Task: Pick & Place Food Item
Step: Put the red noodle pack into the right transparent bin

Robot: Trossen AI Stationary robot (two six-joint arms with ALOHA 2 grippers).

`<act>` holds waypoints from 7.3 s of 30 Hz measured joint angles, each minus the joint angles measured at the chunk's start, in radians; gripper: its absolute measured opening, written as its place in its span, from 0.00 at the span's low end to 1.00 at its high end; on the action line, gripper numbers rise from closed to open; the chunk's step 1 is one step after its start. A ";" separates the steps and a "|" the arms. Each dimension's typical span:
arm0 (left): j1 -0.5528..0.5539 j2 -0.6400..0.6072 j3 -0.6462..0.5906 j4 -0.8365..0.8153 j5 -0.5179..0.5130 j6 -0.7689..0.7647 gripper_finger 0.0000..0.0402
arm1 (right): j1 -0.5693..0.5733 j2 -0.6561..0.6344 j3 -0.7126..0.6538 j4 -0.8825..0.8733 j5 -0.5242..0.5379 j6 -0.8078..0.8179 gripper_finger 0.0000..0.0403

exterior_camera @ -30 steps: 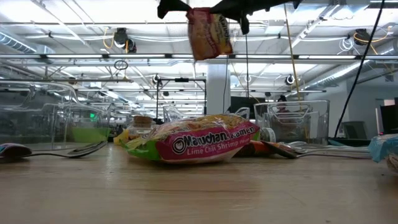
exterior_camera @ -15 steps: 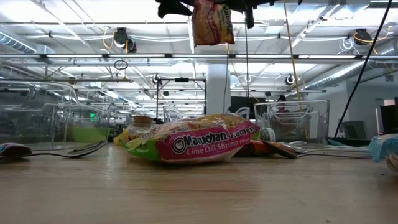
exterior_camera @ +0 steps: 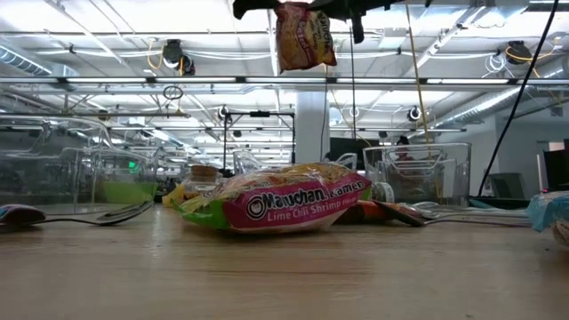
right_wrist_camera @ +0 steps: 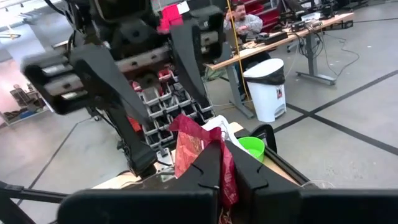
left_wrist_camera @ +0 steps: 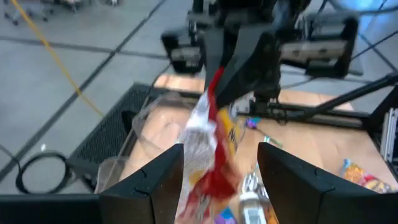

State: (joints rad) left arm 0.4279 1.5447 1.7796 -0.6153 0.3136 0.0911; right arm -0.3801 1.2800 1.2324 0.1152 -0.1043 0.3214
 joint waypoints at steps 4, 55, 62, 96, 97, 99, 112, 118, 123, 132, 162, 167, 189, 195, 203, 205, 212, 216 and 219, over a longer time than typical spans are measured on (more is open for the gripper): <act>-0.005 0.001 0.000 0.014 0.000 0.001 0.53 | 0.001 0.000 0.000 0.012 0.000 0.003 0.00; -0.013 0.055 0.000 -0.085 -0.031 0.005 0.00 | -0.094 -0.054 0.097 -0.081 -0.137 -0.067 0.59; -0.011 0.055 0.000 -0.093 -0.035 0.006 0.00 | -0.095 0.026 0.340 -0.414 -0.162 -0.222 0.59; -0.017 0.072 0.000 -0.198 -0.022 -0.018 0.00 | 0.023 0.407 0.790 -0.991 -0.131 -0.467 0.52; -0.016 0.072 0.000 -0.198 -0.016 -0.017 0.00 | 0.023 0.407 0.790 -0.991 -0.130 -0.466 0.51; -0.016 0.072 0.000 -0.196 0.005 -0.015 0.01 | 0.022 0.404 0.779 -0.978 -0.130 -0.466 0.50; -0.025 0.072 0.000 -0.159 0.050 0.004 0.01 | 0.024 0.406 0.647 -0.896 -0.135 -0.390 0.49; -0.027 0.072 0.000 -0.157 0.052 0.003 0.01 | 0.024 0.398 0.645 -0.838 -0.136 -0.378 0.49; -0.027 0.072 0.000 -0.168 0.052 0.004 0.01 | 0.024 0.398 0.645 -0.846 -0.137 -0.378 0.49; -0.027 0.072 0.000 -0.169 0.044 0.007 0.01 | 0.024 0.398 0.645 -0.868 -0.137 -0.383 0.41; -0.028 0.072 0.001 -0.166 0.043 -0.007 0.01 | 0.022 0.333 0.645 -0.875 -0.137 -0.411 0.00; -0.028 0.072 0.001 -0.156 0.044 -0.022 0.06 | 0.022 0.333 0.645 -0.881 -0.136 -0.404 0.00; 0.079 -0.061 0.001 -0.032 0.023 -0.022 0.38 | -0.048 0.294 0.645 -0.944 -0.132 -0.386 0.00; 0.133 -0.163 0.001 -0.029 -0.078 -0.018 0.38 | -0.101 0.257 0.645 -0.993 -0.109 -0.361 0.00; 0.191 -0.262 0.001 -0.061 -0.086 -0.019 0.38 | -0.202 0.209 0.645 -1.081 -0.097 -0.333 0.00; 0.207 -0.278 0.000 -0.091 -0.086 -0.011 0.38 | -0.227 0.197 0.645 -1.113 -0.057 -0.332 0.00; 0.243 -0.303 0.000 -0.225 -0.050 0.025 0.38 | -0.273 0.178 0.645 -1.172 -0.021 -0.325 0.00; 0.246 -0.305 -0.014 -0.298 -0.021 0.060 0.38 | -0.275 0.163 0.600 -1.190 0.048 -0.289 0.00; 0.245 -0.304 -0.059 -0.303 0.031 0.042 0.38 | -0.276 0.130 0.513 -1.146 0.084 -0.265 0.00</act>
State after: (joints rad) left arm 0.6727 1.2404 1.7207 -0.9187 0.3442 0.1330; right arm -0.6559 1.4103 1.7453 -1.0305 -0.0205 0.0566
